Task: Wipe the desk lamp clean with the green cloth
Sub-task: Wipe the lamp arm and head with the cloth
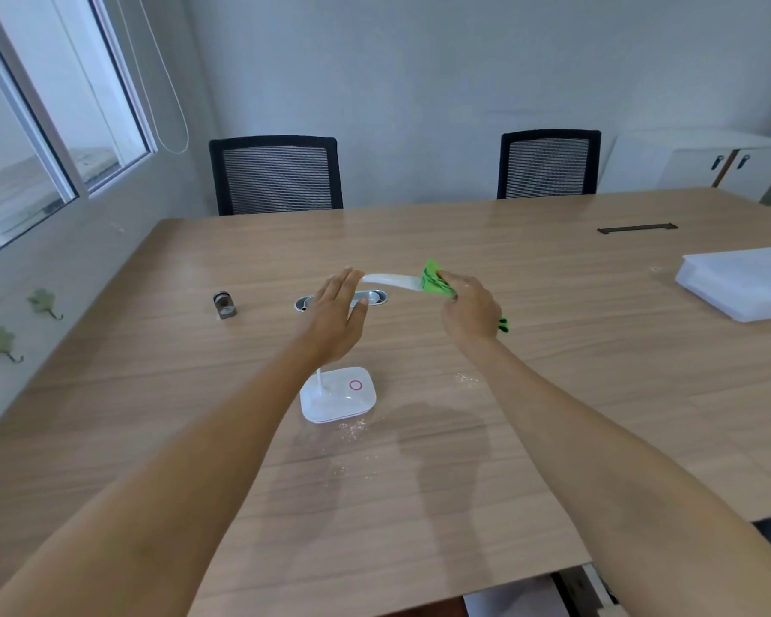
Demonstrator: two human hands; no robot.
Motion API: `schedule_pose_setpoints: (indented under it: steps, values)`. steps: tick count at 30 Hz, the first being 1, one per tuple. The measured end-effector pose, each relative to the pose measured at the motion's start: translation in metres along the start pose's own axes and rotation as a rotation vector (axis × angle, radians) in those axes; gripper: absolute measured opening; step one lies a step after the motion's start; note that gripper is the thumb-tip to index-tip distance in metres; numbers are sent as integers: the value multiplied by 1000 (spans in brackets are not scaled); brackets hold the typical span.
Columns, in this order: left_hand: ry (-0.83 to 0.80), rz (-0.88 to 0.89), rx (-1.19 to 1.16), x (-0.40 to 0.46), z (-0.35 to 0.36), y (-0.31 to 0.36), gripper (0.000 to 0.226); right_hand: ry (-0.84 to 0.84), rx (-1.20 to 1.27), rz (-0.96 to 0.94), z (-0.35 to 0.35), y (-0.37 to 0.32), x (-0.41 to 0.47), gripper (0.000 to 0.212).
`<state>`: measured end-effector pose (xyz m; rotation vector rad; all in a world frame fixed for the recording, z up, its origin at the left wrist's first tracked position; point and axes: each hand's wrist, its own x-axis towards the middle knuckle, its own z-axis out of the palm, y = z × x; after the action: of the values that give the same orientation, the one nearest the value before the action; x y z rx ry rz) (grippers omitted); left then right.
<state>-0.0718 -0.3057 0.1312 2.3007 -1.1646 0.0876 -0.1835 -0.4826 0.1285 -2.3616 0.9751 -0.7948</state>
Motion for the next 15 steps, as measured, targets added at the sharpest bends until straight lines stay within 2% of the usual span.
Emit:
schedule_pose_setpoints:
  steps: [2, 4, 6, 8, 11, 15]
  values:
    - [11, 7, -9, 0, 0, 0, 50, 77, 59, -68, -1, -12, -3, 61]
    - [9, 4, -14, 1, 0, 0, 50, 94, 140, -239, 0, -26, -8, 64]
    - [7, -9, -20, 2, 0, 1, 50, 20, 67, -421, 4, -32, -16, 66]
    - [2, -17, -25, 2, 0, 0, 50, -24, -52, -468, 8, -22, -22, 65]
    - [-4, -17, -19, 2, -1, -2, 50, 11, -94, -244, 6, 9, -25, 62]
    - [-3, -32, -18, 3, -1, -3, 51, 60, -60, 204, 8, 40, -35, 46]
